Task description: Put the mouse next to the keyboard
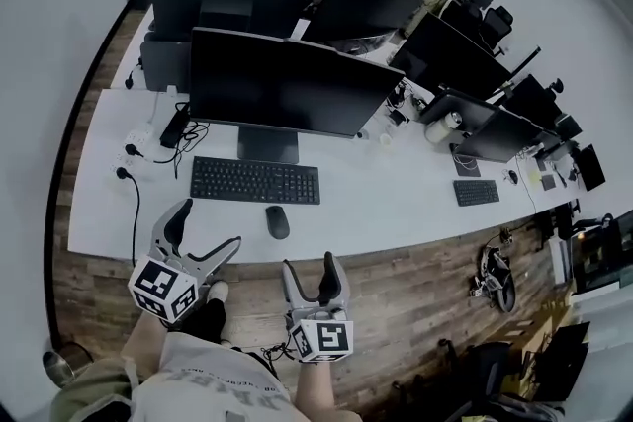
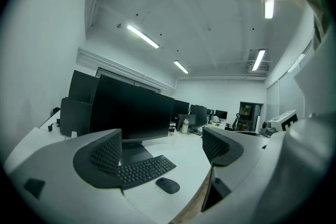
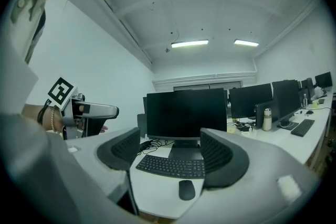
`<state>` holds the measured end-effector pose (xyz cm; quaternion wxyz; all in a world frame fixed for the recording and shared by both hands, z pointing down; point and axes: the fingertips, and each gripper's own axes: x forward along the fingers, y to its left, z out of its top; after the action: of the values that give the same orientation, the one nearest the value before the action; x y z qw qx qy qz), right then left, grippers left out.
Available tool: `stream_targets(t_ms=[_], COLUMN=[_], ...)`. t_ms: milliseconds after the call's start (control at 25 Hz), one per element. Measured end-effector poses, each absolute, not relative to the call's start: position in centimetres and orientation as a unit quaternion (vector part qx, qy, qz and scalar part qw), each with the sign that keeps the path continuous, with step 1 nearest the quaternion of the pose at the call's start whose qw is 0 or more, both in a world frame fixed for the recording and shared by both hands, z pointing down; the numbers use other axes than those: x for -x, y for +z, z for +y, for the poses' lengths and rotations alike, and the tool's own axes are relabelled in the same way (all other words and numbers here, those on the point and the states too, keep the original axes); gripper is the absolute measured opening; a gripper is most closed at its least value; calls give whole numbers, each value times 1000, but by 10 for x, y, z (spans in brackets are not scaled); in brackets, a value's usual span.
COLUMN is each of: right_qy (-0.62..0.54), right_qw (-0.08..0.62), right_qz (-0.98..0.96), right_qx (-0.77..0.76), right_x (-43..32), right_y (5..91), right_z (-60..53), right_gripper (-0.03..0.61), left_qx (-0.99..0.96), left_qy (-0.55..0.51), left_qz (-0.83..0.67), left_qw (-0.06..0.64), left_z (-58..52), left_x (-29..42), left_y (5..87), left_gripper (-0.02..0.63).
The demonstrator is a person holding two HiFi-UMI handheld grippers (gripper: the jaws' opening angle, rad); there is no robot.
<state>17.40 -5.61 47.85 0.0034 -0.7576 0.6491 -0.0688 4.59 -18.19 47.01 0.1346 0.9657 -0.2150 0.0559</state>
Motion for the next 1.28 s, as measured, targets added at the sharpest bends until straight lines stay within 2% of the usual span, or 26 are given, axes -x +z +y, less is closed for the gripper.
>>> stream_targets(t_ms=[120,520,960,1280], right_qy=[-88,-191,-289,-345], right_qw=[13,-43,-189,-258], right_qz=[644,626,632,633], right_qx=[760,755,694,643], right_x=[-185,-215,-229,-237], right_y=[488,563,698,764], right_z=[-87,-144,-173,-175], right_gripper=[348,348,348,348], left_qx=[-967,-961,-942,-928], left_qy=[59,79,119,128], left_qz=[-204,-196,-256,-301], left_qw=[140,179,182,178], left_z=[-216,-275,-293,-293], left_x=[-62,-84,-83,-98], left_y=[476,509,538,539], left_gripper=[456,456,456,456])
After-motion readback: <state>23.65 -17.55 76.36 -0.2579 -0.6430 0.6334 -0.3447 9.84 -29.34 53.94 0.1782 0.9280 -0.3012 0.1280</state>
